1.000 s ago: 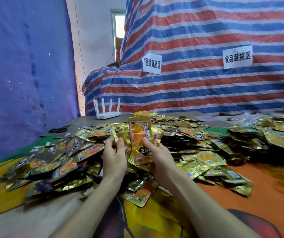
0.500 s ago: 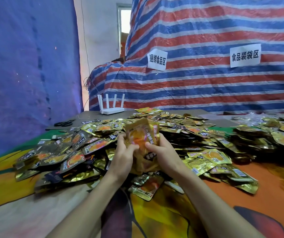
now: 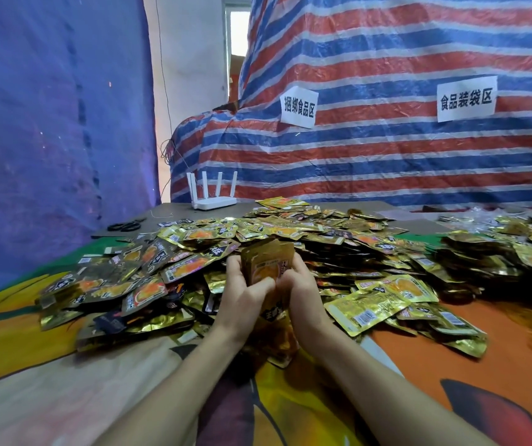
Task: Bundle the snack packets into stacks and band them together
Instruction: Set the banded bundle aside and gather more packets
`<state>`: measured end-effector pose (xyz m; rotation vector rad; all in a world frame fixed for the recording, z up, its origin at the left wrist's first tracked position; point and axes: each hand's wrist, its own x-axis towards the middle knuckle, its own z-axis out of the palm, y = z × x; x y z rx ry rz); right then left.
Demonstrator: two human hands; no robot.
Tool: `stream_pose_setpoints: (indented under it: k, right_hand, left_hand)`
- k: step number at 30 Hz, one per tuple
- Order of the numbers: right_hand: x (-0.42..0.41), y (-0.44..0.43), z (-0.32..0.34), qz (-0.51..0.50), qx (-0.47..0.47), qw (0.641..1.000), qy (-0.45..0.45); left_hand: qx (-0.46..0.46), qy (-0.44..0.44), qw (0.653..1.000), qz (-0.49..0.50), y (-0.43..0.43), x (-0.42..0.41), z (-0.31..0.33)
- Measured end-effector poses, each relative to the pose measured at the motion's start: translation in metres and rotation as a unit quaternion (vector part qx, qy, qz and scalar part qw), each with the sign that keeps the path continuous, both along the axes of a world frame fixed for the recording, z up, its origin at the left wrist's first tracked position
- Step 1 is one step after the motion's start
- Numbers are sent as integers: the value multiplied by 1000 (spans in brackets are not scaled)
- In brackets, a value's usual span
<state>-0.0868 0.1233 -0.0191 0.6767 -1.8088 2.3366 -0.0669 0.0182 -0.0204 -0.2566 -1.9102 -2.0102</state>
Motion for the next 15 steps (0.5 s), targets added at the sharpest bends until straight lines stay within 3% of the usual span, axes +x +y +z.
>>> stream_pose_setpoints:
  k: [3, 9, 15]
  right_hand:
    - [-3, 1, 1, 9, -44, 999, -24]
    - [-4, 3, 4, 23, -45, 996, -79]
    - [-4, 5, 9, 16, -19, 992, -127]
  left_hand:
    - [-46, 34, 998, 4, -3, -5, -2]
    - [-112, 112, 985, 69, -5, -1, -3]
    - [-153, 118, 980, 40, -5, 2, 3]
